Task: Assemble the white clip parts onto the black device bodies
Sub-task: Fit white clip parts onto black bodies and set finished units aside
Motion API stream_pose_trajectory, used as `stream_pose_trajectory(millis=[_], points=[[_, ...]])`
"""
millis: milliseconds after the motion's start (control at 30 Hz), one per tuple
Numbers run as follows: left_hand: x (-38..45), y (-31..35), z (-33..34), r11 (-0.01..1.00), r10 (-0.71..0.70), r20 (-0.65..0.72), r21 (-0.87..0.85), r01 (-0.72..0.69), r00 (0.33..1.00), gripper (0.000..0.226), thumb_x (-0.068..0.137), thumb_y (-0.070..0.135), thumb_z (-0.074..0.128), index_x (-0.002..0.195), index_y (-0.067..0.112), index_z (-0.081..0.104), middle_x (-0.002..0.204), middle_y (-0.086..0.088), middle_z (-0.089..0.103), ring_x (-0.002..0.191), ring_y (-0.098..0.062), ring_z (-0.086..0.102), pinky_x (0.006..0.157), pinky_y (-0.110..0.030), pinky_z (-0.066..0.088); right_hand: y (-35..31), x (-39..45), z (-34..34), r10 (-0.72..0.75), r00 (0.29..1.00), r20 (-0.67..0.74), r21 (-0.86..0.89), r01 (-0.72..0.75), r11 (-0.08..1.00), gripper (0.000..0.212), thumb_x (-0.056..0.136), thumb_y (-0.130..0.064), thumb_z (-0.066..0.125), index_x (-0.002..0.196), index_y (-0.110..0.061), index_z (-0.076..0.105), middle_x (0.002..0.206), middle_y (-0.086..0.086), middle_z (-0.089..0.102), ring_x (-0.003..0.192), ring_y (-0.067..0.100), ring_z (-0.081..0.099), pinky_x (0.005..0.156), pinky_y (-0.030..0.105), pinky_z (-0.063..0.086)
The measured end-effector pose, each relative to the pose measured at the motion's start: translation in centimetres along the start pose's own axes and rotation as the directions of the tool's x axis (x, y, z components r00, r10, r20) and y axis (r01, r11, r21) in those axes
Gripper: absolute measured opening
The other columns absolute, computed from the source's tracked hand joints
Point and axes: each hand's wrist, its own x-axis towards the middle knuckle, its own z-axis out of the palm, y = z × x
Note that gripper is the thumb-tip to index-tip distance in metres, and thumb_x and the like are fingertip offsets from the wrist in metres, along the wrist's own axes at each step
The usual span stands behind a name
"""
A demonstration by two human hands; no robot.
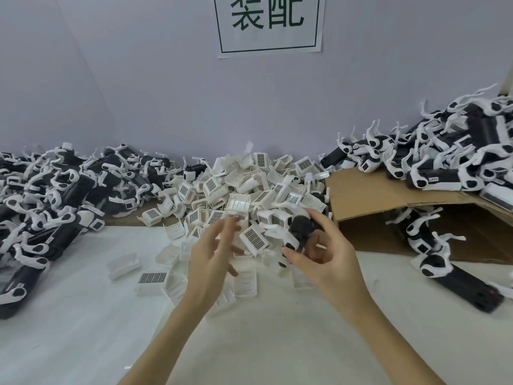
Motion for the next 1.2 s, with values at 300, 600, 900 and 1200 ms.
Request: stream_pose_trajectory(millis=[300,600,900,1200], points=[[-1.1,0.7,2.2,0.994,0.01,0.146,-0.111,0.006,0.989,0.065,0.078,0.041,0.091,0.135,0.036,0.061,0.121,-0.004,0.075,0.1,-0.024,0.078,0.08,-0.034,0.063,0.9,-0.9,1.1,-0.166,0.96,0.225,-0.307,0.231,0.923,0.09,0.089,-0.021,0.083,0.162,-0.034,0.032,0.099,-0.016,0.059,0.093,0.014,0.064,0.081,0.019,0.053],[-0.1,0.8,1.2,0.572,-0.33,0.412,-0.628,0.527,0.849,0.074,0.089,0.059,0.074,0.148,0.018,0.055,0.136,-0.022,0.069,0.122,-0.039,0.071,0.084,-0.029,0.063,0.3,0.1,0.2,0.157,0.969,0.193,-0.054,-0.149,0.987,0.049,0.085,-0.047,0.079,0.13,-0.033,0.063,0.122,-0.012,0.074,0.118,0.011,0.069,0.103,0.041,0.054],[1.0,-0.7,-1.1,0.877,0.061,0.148,0.464,-0.124,0.987,0.057,0.095,0.077,0.046,0.138,0.043,0.062,0.101,0.004,0.063,0.071,-0.01,0.062,0.069,-0.026,0.051,0.3,0.3,-0.8,0.029,0.964,0.265,-0.065,-0.013,0.998,0.063,0.091,-0.027,0.078,0.148,-0.033,0.051,0.147,-0.018,0.058,0.137,0.007,0.054,0.108,0.03,0.051],[0.3,0.7,0.1,0.83,-0.269,0.302,-0.41,0.379,0.915,0.036,0.102,0.05,0.058,0.13,0.028,0.054,0.122,-0.032,0.069,0.091,-0.047,0.073,0.085,-0.052,0.063,1.1,-0.2,-0.2,-0.189,0.931,0.311,-0.39,0.307,0.868,0.085,0.094,-0.001,0.073,0.154,-0.051,0.04,0.169,-0.009,0.024,0.152,0.001,0.031,0.109,0.019,0.046]])
